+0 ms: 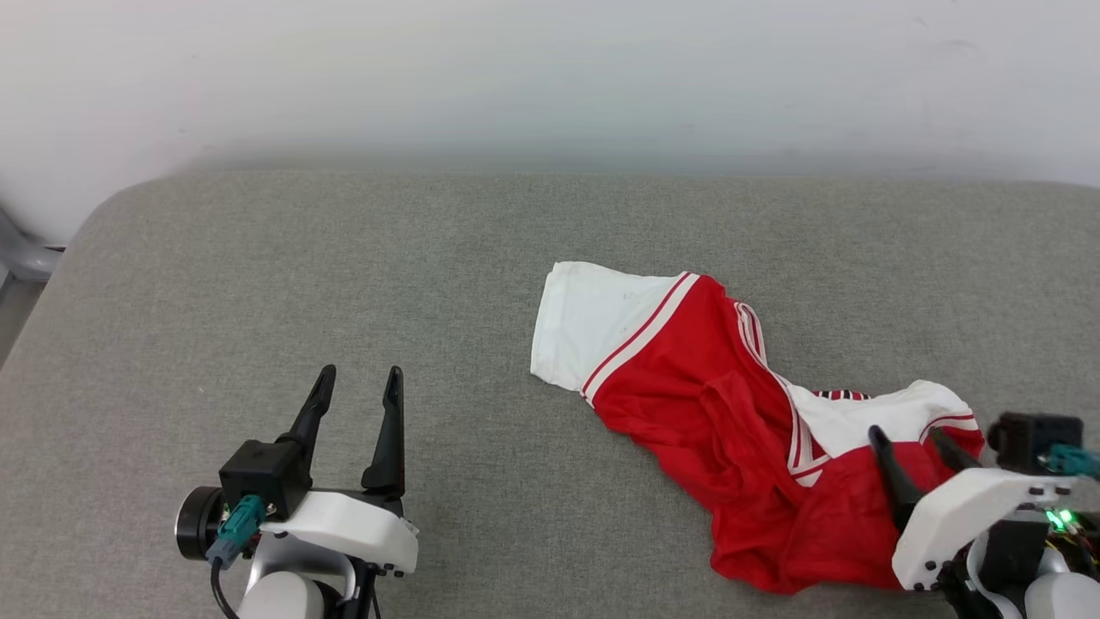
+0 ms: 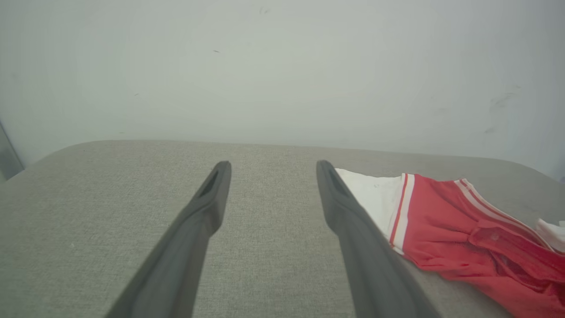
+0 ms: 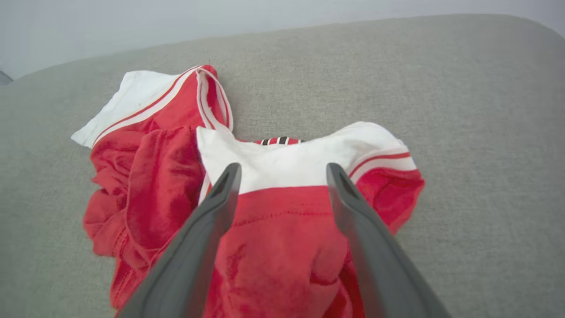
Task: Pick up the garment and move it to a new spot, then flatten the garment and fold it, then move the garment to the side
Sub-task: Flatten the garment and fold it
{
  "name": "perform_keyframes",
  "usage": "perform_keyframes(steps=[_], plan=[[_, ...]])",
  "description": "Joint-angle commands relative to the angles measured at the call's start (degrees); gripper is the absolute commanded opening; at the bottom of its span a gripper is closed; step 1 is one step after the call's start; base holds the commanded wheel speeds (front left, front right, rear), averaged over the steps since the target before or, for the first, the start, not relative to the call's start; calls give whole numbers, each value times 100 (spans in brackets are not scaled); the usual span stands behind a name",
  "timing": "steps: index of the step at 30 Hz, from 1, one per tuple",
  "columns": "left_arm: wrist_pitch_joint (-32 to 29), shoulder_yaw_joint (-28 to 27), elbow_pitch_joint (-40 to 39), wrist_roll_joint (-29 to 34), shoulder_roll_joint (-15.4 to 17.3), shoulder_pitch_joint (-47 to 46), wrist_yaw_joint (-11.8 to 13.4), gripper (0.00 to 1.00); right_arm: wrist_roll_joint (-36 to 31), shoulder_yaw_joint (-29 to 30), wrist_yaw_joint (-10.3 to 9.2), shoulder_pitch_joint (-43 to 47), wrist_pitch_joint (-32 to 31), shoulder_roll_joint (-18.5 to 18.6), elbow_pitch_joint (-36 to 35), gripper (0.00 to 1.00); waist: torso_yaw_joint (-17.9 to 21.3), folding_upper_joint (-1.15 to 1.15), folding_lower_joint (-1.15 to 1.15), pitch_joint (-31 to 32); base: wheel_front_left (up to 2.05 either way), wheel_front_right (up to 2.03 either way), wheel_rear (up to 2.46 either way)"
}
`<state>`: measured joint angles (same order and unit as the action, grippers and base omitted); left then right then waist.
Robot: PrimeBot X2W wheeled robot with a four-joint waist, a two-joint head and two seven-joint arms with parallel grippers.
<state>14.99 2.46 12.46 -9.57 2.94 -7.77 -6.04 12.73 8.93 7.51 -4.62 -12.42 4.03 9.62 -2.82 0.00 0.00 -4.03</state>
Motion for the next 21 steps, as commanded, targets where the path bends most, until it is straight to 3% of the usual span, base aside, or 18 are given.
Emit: perform_keyframes(steps=[1, 8, 19, 20, 21], plan=[[25, 16, 3, 20, -6, 51, 22, 100, 96, -283, -4, -37, -564, 189, -178, 100, 6, 0, 0, 10, 0, 0, 0], [25, 133, -21, -44, -5, -98, 19, 100, 275, -1196, -4, -344, -2268, 862, -699, 100, -158, 0, 0, -120, 0, 0, 0], [25, 172, -96, -143, -5, -251, 89, 100, 350, -1726, -4, -991, -3002, 1343, -229, 100, -303, 0, 0, -521, 0, 0, 0], [25, 175, -96, -148, -6, -269, 85, 100, 372, -1731, -4, -1048, -3020, 1350, -182, 96, -300, 0, 0, -548, 0, 0, 0], [25, 170, -98, -147, -6, -285, 86, 100, 406, -1730, -4, -1095, -3023, 1357, -139, 34, -292, 0, 0, -572, 0, 0, 0]])
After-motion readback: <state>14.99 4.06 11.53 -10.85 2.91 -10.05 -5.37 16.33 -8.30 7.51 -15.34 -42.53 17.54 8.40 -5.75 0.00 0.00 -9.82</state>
